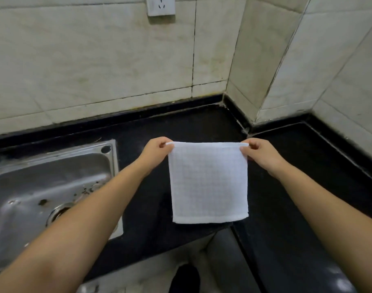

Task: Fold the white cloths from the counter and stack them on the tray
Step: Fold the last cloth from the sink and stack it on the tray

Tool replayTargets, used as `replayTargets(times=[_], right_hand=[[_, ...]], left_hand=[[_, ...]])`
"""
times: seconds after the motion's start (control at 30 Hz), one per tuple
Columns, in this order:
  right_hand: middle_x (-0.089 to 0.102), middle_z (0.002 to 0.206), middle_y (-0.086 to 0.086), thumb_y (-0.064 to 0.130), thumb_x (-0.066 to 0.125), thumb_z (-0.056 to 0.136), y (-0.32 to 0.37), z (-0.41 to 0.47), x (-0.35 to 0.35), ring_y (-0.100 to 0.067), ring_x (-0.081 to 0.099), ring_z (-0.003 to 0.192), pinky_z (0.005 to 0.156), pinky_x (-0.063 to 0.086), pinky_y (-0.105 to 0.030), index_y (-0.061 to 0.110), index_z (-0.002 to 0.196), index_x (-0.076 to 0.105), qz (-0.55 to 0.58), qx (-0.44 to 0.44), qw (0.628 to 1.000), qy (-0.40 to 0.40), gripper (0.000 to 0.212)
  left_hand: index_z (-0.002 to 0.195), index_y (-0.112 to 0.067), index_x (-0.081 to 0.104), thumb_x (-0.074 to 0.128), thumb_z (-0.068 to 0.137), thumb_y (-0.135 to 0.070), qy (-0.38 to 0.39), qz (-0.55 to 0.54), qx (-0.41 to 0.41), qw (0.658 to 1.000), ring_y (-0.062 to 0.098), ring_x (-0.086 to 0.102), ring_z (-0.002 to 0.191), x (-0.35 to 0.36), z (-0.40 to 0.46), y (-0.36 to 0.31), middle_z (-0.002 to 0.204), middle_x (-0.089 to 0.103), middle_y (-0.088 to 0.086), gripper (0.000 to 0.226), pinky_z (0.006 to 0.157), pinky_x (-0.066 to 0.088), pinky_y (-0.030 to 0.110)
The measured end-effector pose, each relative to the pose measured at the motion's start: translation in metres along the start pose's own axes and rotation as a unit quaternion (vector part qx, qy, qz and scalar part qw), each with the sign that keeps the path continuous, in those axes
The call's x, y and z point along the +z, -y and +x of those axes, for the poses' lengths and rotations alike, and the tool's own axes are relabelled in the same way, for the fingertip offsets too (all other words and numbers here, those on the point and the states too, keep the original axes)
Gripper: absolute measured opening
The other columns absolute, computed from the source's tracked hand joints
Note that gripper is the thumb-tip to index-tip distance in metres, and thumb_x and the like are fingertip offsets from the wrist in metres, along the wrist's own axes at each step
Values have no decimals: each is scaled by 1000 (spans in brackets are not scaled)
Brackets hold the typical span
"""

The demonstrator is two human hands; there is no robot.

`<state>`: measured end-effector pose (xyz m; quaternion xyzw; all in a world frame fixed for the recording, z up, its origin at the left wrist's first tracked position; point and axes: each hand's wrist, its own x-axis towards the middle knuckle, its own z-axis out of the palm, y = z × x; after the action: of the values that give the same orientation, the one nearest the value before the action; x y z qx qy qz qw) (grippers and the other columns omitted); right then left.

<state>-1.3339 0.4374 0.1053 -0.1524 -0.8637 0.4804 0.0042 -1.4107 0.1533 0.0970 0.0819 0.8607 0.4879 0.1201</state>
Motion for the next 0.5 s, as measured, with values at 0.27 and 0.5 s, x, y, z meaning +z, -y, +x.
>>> replayTargets(times=[0.27,0.5], right_hand=[[56,99,3,16,55,93,-48,40,24,-13,55,92,74,40,-22,20,90,66,-114,49,992,9,12],[52,96,6,9,64,87,-113,-11,30,-12,47,95,86,39,-23,19,108,72,-232,-54,970,42,24]], left_hand=[[90,-18,67,60,89,-20,11,121,-24,992,12,56,83,37,36,41,91,54,-4,7,67,41,18],[92,-14,67,59,89,-9,30,136,34,990,9,52,78,67,-14,75,95,49,-3,10,71,42,13]])
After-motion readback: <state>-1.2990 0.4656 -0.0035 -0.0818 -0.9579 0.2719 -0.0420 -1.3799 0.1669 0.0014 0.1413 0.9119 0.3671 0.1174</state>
